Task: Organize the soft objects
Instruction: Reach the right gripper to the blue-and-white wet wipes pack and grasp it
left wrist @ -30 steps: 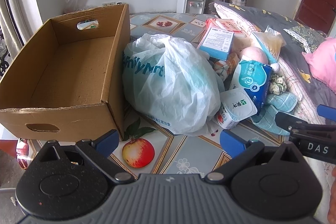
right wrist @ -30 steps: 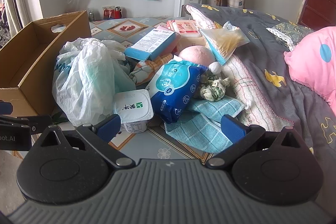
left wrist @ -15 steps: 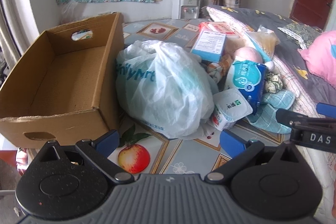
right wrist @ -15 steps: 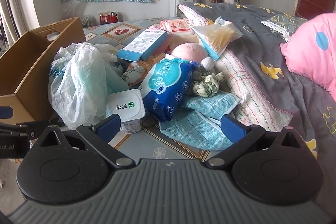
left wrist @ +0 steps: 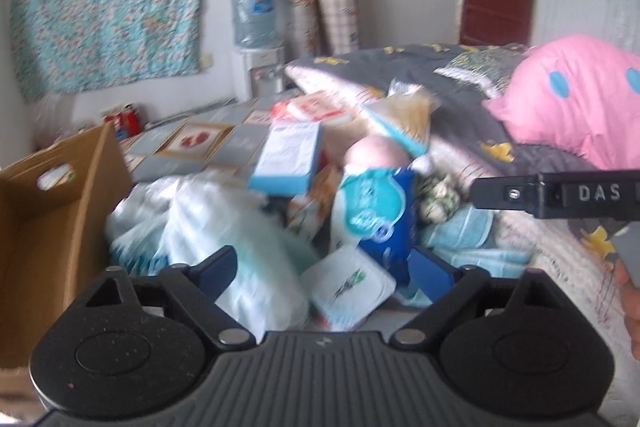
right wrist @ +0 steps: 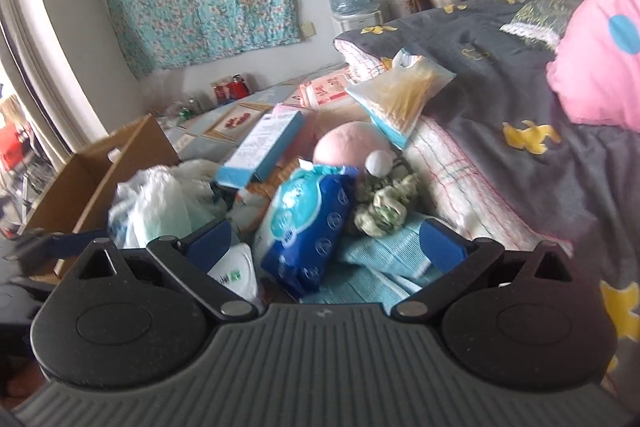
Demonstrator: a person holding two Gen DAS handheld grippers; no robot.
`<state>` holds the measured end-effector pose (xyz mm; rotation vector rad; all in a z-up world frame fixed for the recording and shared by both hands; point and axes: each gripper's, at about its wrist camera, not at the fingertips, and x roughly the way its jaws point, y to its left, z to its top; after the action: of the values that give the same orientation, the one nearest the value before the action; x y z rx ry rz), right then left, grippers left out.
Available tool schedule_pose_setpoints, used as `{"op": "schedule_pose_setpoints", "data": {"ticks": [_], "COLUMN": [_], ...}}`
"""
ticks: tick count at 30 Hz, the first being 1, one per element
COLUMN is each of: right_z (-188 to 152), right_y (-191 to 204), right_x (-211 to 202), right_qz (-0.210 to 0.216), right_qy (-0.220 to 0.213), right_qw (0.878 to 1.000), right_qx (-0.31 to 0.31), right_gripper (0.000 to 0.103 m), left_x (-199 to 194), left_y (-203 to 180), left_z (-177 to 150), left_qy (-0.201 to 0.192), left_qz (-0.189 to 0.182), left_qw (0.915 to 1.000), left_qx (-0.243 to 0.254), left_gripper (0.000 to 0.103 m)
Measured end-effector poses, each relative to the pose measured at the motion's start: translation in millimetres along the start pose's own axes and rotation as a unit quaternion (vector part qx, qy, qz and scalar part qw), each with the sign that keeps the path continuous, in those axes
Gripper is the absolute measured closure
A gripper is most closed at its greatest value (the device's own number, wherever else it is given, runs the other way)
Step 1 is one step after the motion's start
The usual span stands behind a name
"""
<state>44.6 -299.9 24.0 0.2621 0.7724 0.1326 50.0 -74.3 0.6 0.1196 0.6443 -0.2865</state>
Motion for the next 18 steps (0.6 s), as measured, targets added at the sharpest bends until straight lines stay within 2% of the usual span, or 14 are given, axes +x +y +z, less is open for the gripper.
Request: {"op": "schedule_pose_setpoints", "data": {"ticks": [4,5,8,11,14,18], "right_z": [18,21,23,22,21,22], "right_y": [-11,-13,-18,-25,-31,-37], "right_x": [31,41,71,98,116,134], "right_qz": [0.049,0.055,0.067,0.070,0.071,0.072], "right_qy": [0.036,0.049,0.085,0.111,0.133,0.151], "right_qw": [0.997,0.996,0.992,0.988,0.983,0.979], "right_qx": [0.037,0.046,0.065,0.083,0.102,0.114], "right_gripper": [0.021,0.028,0.042,0.050,0.053,0.053], "left_x": [21,27,53,78,105,133], "left_y": [-7,-9,-15,-18,-17,-13], "left_z": [17,21,31,36,39,41], "left_qy": [0.009,0.014,0.044,0.076,0.117,0.160], "left_qz": [-0.051,-0.059,-0.087,-0.099,-0.100,-0.112], "left_qw": [0.9985,0.9978,0.9946,0.9916,0.9876,0.9806], "left_qx": [0.019,0.026,0.033,0.037,0.031,0.021], "left_gripper": [0.023,0.024,0.024,0.021,0.011,0.011]}}
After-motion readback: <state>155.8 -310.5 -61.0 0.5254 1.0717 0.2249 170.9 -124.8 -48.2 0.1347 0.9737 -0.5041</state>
